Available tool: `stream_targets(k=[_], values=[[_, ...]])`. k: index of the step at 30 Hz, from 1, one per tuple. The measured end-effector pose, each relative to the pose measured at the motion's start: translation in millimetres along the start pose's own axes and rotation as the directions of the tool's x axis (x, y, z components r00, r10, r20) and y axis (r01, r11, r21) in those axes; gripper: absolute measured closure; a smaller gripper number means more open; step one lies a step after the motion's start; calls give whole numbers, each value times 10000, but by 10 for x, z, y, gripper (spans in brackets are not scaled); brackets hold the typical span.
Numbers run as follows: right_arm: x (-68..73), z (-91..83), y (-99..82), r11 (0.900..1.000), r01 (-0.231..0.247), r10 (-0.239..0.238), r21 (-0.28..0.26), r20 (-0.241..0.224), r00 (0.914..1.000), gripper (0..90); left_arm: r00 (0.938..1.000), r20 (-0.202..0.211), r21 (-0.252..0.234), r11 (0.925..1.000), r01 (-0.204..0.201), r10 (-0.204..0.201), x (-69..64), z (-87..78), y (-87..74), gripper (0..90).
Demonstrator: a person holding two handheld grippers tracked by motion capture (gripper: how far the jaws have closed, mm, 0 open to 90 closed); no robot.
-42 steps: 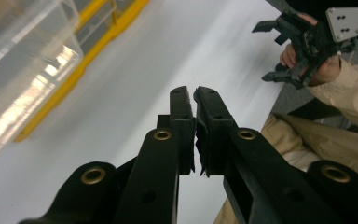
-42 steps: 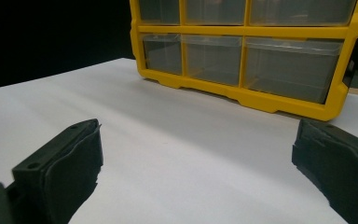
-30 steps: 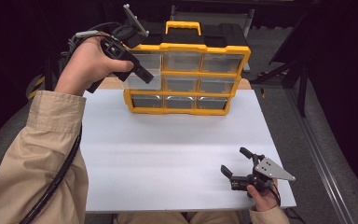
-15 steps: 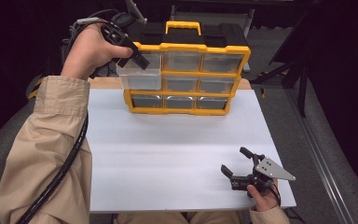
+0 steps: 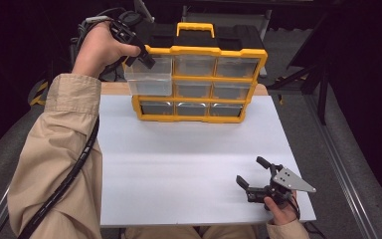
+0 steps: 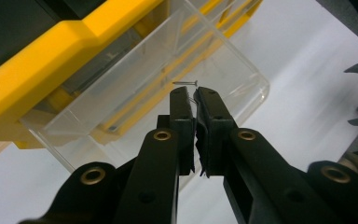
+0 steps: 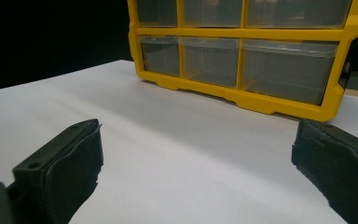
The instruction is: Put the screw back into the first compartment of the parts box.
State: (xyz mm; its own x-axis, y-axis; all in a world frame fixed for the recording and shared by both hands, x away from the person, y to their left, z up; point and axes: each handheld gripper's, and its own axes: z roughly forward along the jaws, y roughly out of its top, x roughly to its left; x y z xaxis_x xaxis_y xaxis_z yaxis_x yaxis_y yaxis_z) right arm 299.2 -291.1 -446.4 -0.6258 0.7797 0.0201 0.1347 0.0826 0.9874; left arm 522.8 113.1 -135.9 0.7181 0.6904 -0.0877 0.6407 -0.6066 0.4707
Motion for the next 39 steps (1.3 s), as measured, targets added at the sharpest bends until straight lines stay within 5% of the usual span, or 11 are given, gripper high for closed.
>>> stream_targets(k=[10,19,31,39], values=[[-7,-4,0,10000,23,-23,8,16,10000,23,9999,-12,-3,9999,167,-167,70,94,46,851],[-5,-7,2,10000,-71,71,-43,17,10000,23,9993,109,-566,9977,371,-365,96,62,27,760],[3,-8,3,10000,-43,43,-30,52,10000,23,9963,820,-636,9975,317,-264,-69,-162,-147,616],[0,-7,3,10000,61,-61,-5,67,10000,23,9908,1337,-838,9964,-85,197,-217,-195,-356,503]])
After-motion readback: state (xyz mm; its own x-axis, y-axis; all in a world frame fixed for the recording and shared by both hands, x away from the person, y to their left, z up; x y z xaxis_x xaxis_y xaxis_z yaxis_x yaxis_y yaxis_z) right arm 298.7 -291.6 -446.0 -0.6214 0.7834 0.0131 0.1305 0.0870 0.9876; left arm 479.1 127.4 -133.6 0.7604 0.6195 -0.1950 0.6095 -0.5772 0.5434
